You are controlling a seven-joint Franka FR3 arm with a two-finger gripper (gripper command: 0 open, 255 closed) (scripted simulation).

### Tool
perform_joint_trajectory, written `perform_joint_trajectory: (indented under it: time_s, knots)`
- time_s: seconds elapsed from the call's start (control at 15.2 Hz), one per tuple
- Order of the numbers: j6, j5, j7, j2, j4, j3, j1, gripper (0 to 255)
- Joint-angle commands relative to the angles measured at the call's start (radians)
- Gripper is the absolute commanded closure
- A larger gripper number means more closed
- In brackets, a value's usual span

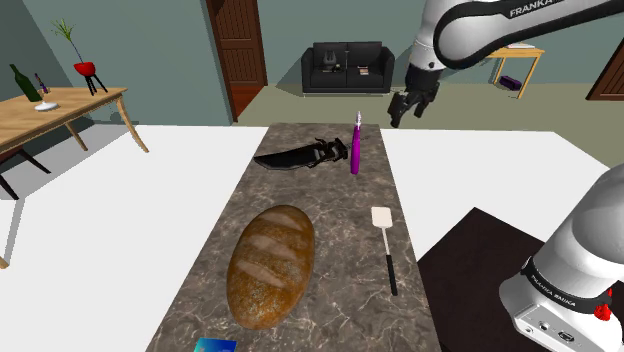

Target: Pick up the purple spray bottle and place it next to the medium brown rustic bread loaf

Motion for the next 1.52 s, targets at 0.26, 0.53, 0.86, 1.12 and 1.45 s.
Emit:
perform_joint_trajectory:
  time_s: [0.26,0.53,0.86,1.12,1.45]
  knots:
    - [0.207,-0.064,0.184,0.210,0.026,0.068,-0.044,0]
    - [0.310,-0.151,0.330,0.369,0.086,0.106,-0.077,0]
    - [0.393,-0.304,0.537,0.575,0.202,0.116,-0.093,0]
    - [0.429,-0.371,0.615,0.668,0.254,0.097,-0.083,0]
    - [0.474,-0.414,0.645,0.731,0.269,0.079,-0.081,0]
